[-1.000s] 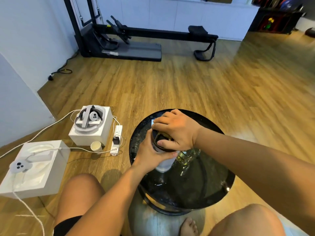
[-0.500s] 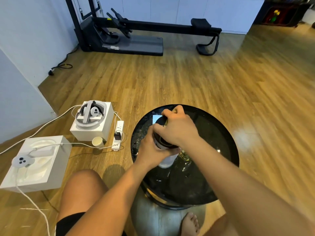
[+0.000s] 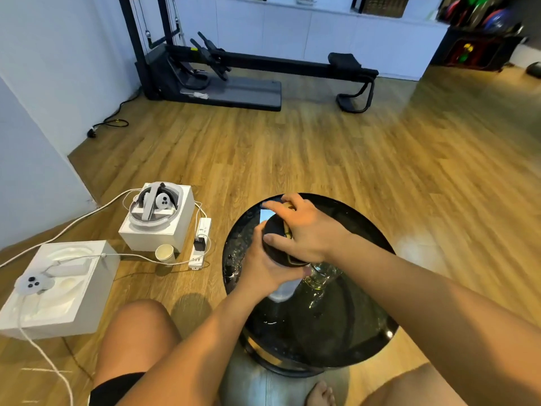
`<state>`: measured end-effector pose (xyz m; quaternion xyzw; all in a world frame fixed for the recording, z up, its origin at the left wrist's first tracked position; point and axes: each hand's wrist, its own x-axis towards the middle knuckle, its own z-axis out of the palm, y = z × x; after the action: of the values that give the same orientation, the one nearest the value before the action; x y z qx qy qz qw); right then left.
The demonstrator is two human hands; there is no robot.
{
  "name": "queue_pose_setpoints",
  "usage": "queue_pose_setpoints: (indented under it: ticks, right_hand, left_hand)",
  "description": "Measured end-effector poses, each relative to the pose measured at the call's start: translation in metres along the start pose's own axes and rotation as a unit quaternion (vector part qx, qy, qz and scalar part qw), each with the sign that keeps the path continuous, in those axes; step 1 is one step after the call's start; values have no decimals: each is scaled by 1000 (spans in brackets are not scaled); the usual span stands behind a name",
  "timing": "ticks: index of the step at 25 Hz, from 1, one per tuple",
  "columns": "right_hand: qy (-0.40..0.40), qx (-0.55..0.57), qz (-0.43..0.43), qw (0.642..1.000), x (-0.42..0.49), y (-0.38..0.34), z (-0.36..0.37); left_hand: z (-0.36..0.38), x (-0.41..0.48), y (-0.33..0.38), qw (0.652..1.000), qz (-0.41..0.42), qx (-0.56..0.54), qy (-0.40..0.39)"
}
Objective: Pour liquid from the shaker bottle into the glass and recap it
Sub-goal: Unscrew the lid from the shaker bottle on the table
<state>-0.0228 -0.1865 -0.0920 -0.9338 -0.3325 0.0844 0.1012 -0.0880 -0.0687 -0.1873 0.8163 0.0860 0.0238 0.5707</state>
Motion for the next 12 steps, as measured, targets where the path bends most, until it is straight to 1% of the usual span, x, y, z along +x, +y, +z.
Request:
queue_pose_setpoints:
  ticks: [1, 2, 3, 4, 5, 6, 8, 9, 10, 12]
  right_hand:
    - [-14, -55, 55, 997, 2, -5, -3]
    - [-26, -87, 111, 990, 4, -11, -7]
    - [-36, -86, 160, 983, 8, -19, -10]
    - [-41, -63, 200, 977, 11, -27, -9]
    - [-30, -35, 227, 973, 12, -35, -4]
    - [2, -15, 241, 970, 11, -40, 5]
    - [77, -24, 229, 970, 5, -43, 19]
    - [89, -44, 201, 974, 3, -39, 21]
    - [86, -60, 155, 982, 0, -31, 20]
    - [55, -72, 26, 996, -2, -11, 12]
  left_hand:
    - [0, 1, 0, 1000, -3, 3, -2]
    - [1, 2, -1, 1000, -9, 8, -6]
    - [1, 2, 0, 1000, -17, 9, -11]
    - [2, 2, -2, 999, -30, 5, -14]
    - [4, 3, -2, 999, -39, -1, -15]
    - [7, 5, -4, 999, -41, -2, -10]
    - [9, 5, -5, 1000, -31, -3, -4]
    - [8, 4, -6, 999, -30, -11, -4]
    - [8, 3, -7, 999, -33, -29, -2]
    - [6, 1, -8, 997, -28, -65, -7]
